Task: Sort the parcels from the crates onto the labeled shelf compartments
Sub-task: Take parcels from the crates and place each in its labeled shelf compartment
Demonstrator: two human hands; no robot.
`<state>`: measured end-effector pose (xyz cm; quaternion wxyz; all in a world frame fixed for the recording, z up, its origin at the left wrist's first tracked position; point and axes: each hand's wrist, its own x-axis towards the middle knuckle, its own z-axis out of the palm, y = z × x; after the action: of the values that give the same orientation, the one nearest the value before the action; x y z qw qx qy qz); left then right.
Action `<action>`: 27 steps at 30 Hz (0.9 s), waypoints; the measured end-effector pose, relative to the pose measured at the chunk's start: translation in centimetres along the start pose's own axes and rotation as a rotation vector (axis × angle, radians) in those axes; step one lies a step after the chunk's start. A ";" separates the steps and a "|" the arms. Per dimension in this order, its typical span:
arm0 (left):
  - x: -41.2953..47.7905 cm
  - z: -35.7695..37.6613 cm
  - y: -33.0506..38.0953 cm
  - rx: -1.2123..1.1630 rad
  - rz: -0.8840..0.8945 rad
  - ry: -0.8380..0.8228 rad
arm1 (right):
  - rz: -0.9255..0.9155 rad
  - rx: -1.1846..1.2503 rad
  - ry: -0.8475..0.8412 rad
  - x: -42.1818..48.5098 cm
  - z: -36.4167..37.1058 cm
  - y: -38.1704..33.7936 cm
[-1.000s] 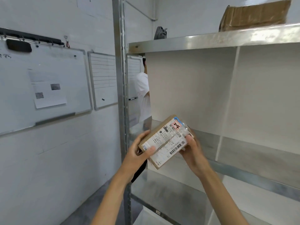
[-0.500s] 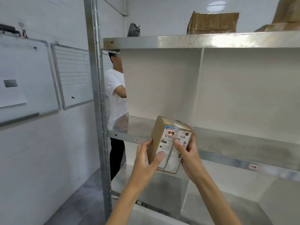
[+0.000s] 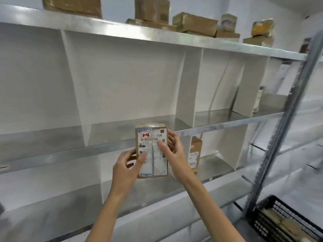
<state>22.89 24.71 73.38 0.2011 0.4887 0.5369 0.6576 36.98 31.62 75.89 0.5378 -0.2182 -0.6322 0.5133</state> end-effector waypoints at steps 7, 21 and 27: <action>-0.8 11.7 0.6 -0.074 -0.039 -0.348 | 0.050 -0.095 0.281 -4.0 -12.3 -1.8; -2.6 35.6 0.9 -0.023 -0.037 -0.669 | 0.079 -0.187 0.498 -6.4 -36.4 -2.7; -3.7 47.3 0.9 -0.031 -0.066 -0.672 | 0.088 -0.248 0.475 -6.1 -47.5 -3.4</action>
<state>65.42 45.61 70.02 0.3955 0.6575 0.4459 0.4609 82.86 44.98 71.09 0.6174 -0.4241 -0.5360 0.3894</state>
